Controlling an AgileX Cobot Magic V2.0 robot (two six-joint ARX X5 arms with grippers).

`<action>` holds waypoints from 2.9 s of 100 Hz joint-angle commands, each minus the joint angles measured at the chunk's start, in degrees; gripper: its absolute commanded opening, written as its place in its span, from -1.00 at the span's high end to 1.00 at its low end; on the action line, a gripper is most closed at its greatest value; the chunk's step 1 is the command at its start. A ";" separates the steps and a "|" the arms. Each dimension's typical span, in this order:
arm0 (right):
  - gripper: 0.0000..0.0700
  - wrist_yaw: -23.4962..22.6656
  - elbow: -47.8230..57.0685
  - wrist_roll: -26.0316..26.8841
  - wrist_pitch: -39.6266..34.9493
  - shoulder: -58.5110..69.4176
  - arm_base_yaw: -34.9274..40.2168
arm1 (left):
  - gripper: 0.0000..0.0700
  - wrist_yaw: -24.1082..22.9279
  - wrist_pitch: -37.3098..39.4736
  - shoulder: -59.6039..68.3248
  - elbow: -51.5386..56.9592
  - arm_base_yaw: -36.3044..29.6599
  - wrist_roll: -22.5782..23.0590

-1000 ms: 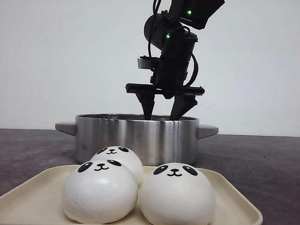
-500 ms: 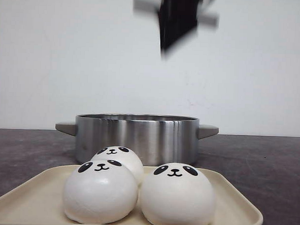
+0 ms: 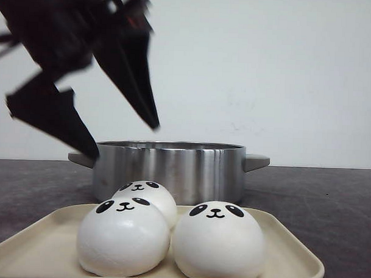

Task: Steam buns
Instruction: 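Lower the left gripper onto the far panda bun on the tray, then grasp the bun with the left gripper and lift it over the pot, then lower the bun into the pot, open the left gripper, withdraw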

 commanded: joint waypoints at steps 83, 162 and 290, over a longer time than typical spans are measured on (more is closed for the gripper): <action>1.00 0.42 0.61 2.34 -4.00 -1.60 0.90 | 0.40 -7.56 7.45 16.09 0.74 -2.91 -0.48; 1.00 0.42 0.59 3.82 -3.96 -1.57 0.90 | 0.97 -12.96 14.10 -4.11 11.76 1.05 8.17; 1.00 0.28 -0.52 3.80 -13.31 -0.85 0.87 | -0.42 -13.09 14.82 21.97 19.10 10.97 10.19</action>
